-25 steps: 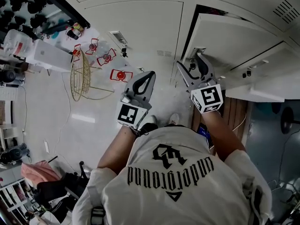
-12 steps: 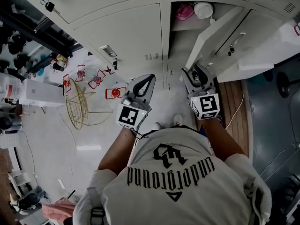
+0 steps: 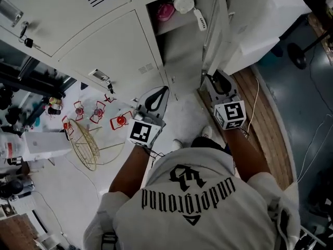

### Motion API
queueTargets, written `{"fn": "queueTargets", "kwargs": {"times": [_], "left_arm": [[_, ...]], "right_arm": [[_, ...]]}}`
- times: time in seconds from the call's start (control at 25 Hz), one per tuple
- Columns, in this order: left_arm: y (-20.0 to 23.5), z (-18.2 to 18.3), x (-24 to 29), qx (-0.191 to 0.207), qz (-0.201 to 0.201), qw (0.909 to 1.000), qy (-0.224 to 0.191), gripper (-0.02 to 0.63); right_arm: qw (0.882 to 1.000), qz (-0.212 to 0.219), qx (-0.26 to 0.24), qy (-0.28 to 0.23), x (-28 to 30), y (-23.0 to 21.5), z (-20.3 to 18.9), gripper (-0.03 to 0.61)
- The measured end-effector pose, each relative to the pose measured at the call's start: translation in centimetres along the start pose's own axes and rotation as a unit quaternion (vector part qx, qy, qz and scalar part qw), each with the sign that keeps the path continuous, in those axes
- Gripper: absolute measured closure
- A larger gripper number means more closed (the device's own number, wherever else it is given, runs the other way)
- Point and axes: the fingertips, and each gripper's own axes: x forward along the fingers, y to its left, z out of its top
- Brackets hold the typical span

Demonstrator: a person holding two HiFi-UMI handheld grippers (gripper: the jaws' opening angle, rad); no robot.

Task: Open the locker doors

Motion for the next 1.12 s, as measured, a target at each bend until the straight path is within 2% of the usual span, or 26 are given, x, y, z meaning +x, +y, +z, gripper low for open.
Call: {"fn": "queueTargets", "kwargs": {"times": [0.16, 0.32, 0.56, 0.88, 1.12], "left_arm": [[-2.4, 0.3, 1.9, -0.001, -0.022, 0.9998, -0.001, 0.607], [-4.4, 1.2, 4.9, -0.001, -0.027, 0.9996, -0.007, 0.606], [-7.6, 2.2, 10.2, -0.005, -0.021, 0.9997, -0.013, 0.607], [-10.2, 2.2, 15.2, -0.003, 0.018, 0.9998, -0.007, 0.606], [-11.3, 1.7, 17.1, 0.032, 0.037, 0.9988, -0.010, 0.606]], "right_arm": [[0.999, -0.033, -0.003, -0.001, -3.0, -3.2, -0.4, 0.462], [0.999, -0.041, 0.002, 0.002, -5.0, -7.3, -1.0, 0.480], [1.000, -0.027, -0.007, 0.008, -6.5, -13.6, -1.5, 0.483], [1.000, -0.002, -0.001, -0.001, -6.3, -21.1, -2.2, 0.488], [1.000, 0.025, 0.001, -0.008, -5.6, -23.7, -2.3, 0.489]]}}
